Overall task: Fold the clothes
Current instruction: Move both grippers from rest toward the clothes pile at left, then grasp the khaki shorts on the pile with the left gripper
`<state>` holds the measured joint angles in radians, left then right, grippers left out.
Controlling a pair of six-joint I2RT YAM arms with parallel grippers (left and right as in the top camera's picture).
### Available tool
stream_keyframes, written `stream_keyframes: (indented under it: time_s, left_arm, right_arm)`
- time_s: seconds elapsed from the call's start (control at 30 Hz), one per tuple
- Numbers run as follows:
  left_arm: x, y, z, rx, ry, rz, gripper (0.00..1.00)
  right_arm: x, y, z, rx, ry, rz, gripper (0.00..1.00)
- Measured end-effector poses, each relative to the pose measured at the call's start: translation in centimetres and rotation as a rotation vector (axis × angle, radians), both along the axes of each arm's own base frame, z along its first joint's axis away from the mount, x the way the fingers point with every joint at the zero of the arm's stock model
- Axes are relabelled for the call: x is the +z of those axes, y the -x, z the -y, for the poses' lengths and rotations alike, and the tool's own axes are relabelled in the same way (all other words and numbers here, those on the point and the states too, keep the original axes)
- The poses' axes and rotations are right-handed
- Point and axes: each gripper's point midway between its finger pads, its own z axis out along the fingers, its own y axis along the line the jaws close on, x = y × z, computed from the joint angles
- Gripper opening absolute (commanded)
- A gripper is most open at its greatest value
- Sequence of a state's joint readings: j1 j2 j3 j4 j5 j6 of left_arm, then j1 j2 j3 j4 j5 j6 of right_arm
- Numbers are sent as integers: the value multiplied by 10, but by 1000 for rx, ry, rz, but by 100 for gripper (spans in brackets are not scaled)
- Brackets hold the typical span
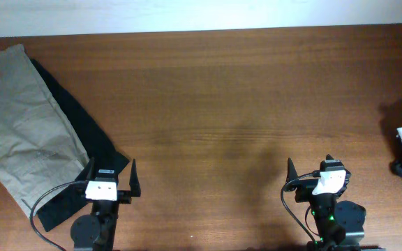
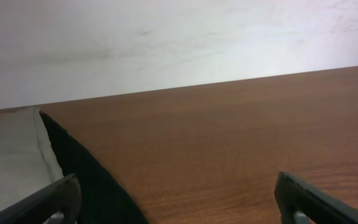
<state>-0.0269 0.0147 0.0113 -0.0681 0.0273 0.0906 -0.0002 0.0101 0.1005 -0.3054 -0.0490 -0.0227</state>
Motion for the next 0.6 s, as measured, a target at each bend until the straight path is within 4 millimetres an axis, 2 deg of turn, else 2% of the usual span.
stream_keyframes:
  time_s: [0.1, 0.17, 0.23, 0.33, 0.37, 0.4, 0.43, 0.47, 0.5, 0.53, 0.57, 0.6]
  left_arm:
    - [1, 0, 0, 0, 0, 5, 99]
    - [2, 0, 3, -16, 1, 9, 99]
    - [11, 0, 4, -26, 2, 46, 99]
    - [37, 2, 4, -25, 3, 103, 99]
    - [61, 5, 3, -17, 4, 125, 99]
    - [87, 7, 1, -10, 3, 125, 99]
    - [104, 2, 1, -6, 2, 74, 99]
    - [109, -6, 1, -2, 0, 6, 99]
    - [106, -13, 1, -2, -2, -101, 99]
    - [112, -30, 2, -8, -5, -233, 99]
    - [123, -56, 5, -17, -6, -337, 99]
    - [117, -64, 9, -39, -2, -489, 99]
  right_arm:
    - [0, 0, -1, 7, -2, 0, 99]
    - [2, 0, -7, 42, -10, 7, 99]
    - [7, 0, -17, 97, -21, 30, 98]
    - [35, 1, -27, 137, -127, 94, 99]
    - [63, 5, -28, 141, -166, 127, 99]
    - [78, 7, -28, 139, -179, 123, 99]
    - [94, 5, -28, 132, -197, 68, 99]
    - [106, 0, -28, 125, -208, 5, 99]
    - [100, -4, -28, 113, -219, -116, 99]
    - [101, -19, -29, 102, -230, -266, 99]
    - [97, -29, -29, 89, -236, -378, 99]
    - [86, -33, -29, 71, -238, -572, 99]
